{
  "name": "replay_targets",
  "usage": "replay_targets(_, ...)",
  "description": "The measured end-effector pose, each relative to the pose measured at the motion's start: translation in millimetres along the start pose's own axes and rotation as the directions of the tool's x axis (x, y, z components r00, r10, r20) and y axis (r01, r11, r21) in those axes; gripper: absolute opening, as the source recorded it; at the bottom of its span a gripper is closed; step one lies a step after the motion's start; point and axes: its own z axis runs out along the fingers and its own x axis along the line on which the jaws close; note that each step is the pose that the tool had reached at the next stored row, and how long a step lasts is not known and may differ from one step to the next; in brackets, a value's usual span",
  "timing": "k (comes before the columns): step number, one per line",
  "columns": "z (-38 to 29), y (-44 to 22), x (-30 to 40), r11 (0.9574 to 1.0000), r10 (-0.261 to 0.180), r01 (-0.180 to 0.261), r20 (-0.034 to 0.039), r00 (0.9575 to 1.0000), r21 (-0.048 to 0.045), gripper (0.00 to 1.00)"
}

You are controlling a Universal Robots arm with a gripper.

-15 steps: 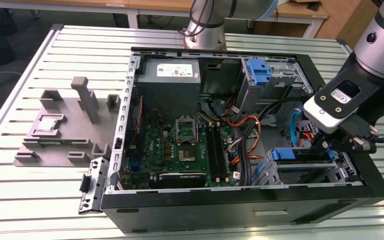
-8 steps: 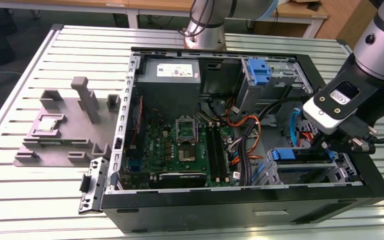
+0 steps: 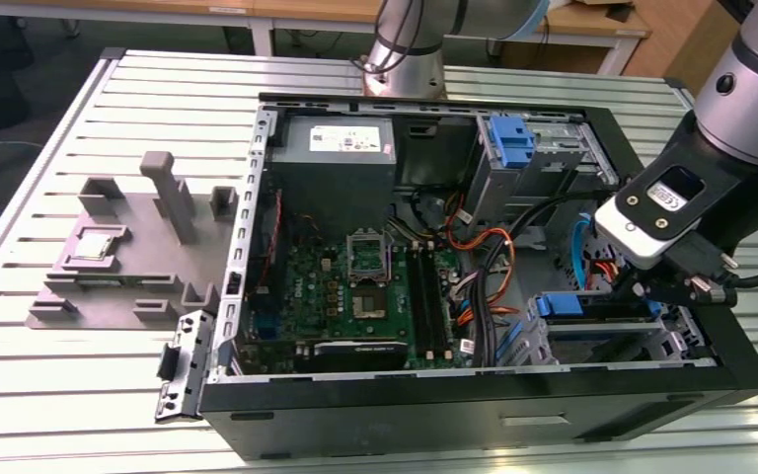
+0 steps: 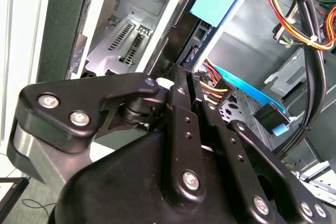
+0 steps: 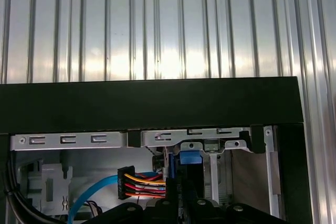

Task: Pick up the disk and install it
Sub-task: 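Insert the first disk wire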

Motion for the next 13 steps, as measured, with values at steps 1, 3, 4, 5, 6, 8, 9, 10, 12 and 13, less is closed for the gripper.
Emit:
replay_targets(1,0.1,0.0,0.0,1.0,0.0,0.0,-0.0001,1.0,0.0,0.16)
replay_targets(3,0.4,0.0,0.0,1.0,0.0,0.0,-0.0006,1.0,0.0,0.16)
replay_targets(4,0.4,0.0,0.0,1.0,0.0,0.0,-0.0006,1.0,0.0,0.16)
replay_targets(5,0.4,0.0,0.0,1.0,0.0,0.0,-0.0006,1.0,0.0,0.16)
replay_targets(6,0.4,0.0,0.0,1.0,0.0,0.0,-0.0006,1.0,0.0,0.16)
replay_targets(8,0.9,-0.1,0.1,1.0,0.0,0.0,-0.0017,1.0,-0.0001,0.16)
replay_targets(9,1.1,-0.1,0.1,1.0,0.0,0.0,-0.0019,1.0,-0.0001,0.17)
replay_targets(10,1.1,-0.1,0.1,1.0,0.0,0.0,-0.0018,1.0,0.0,0.17)
replay_targets(12,0.3,0.0,0.0,1.0,0.0,0.0,-0.0005,1.0,0.0,0.24)
replay_targets(13,-0.3,0.0,0.0,1.0,0.0,0.0,-0.0004,1.0,0.0,0.24)
